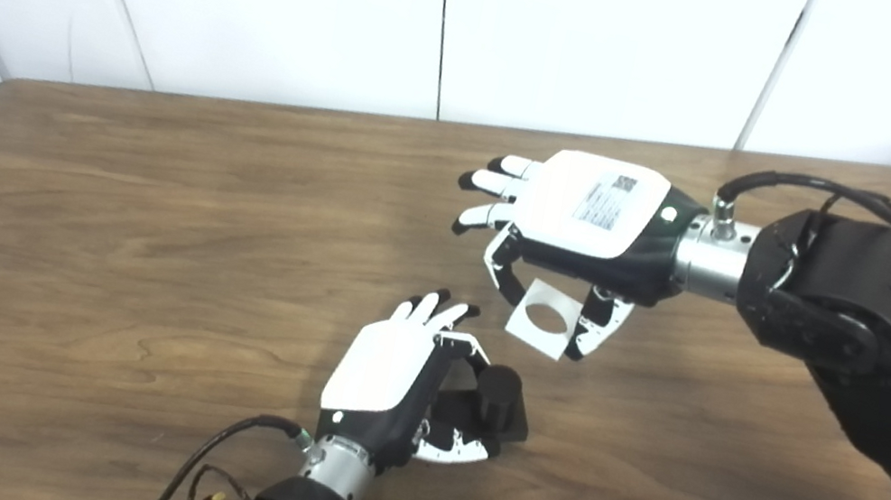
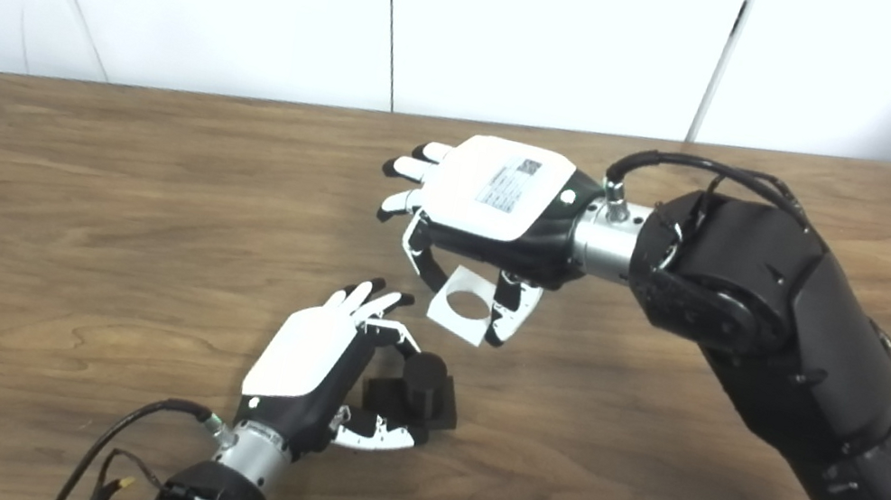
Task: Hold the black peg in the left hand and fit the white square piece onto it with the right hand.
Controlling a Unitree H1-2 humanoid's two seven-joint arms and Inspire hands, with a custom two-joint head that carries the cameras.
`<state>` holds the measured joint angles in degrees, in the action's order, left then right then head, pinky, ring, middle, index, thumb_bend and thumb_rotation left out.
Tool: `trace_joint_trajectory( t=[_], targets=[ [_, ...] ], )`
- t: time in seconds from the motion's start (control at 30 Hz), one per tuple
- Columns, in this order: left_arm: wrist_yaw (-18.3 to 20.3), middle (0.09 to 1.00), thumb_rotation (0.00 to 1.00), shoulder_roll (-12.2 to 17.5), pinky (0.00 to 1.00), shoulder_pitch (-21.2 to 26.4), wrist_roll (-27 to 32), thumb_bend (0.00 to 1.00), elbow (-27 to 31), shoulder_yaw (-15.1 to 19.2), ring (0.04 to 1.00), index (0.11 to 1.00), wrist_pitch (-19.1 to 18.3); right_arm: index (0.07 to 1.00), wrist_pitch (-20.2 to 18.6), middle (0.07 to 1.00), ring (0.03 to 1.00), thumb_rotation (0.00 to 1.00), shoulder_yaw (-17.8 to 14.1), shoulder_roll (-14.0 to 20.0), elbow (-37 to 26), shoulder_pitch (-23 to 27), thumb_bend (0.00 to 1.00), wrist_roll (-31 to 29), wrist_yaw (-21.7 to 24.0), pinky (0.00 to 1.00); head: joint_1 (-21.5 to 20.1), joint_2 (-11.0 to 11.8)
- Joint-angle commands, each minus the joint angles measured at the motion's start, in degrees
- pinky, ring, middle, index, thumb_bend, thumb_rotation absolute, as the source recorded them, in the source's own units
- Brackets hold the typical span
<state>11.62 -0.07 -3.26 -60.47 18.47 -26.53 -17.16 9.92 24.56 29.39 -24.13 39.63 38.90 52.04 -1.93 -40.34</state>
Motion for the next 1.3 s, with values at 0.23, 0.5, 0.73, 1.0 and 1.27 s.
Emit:
trace_joint_trajectory(
  t=[0.23,0.5,0.73,1.0,1.27],
  targets=[
    [2.0,0.925,0.07,0.6,1.0,-0.6,-1.3,0.52,-1.8,0.0,1.0,0.493,-1.9,0.489,0.4,0.898,1.0,0.14,-0.5,-1.5,-0.7,1.9,0.53,-0.6,-0.9,1.0,0.0,0.0],
    [2.0,0.924,0.07,0.5,1.0,-0.5,-1.4,0.52,-1.6,0.0,1.0,0.493,-1.9,0.491,0.2,0.904,1.0,0.14,0.8,-2.5,-0.8,1.8,0.53,0.0,0.6,1.0,0.2,-0.9],
    [2.5,0.927,0.07,0.1,1.0,-0.6,-1.5,0.52,-1.5,0.0,1.0,0.493,-2.4,0.491,1.0,0.908,1.0,0.14,1.8,-2.8,-0.7,0.6,0.53,0.7,0.6,1.0,0.4,-0.9],
    [2.6,0.928,0.07,0.0,1.0,-0.4,-1.5,0.52,-1.4,0.2,1.0,0.493,-2.6,0.487,1.5,0.921,1.0,0.14,3.0,-2.9,-0.3,-0.8,0.53,1.1,0.9,1.0,0.6,-1.4],
    [2.2,0.923,0.07,0.1,1.0,-0.5,-1.3,0.52,-1.4,0.3,1.0,0.493,-2.3,0.488,1.9,0.915,1.0,0.14,3.5,-2.9,0.3,-2.4,0.53,1.8,0.5,1.0,0.6,-1.3]
  ],
)
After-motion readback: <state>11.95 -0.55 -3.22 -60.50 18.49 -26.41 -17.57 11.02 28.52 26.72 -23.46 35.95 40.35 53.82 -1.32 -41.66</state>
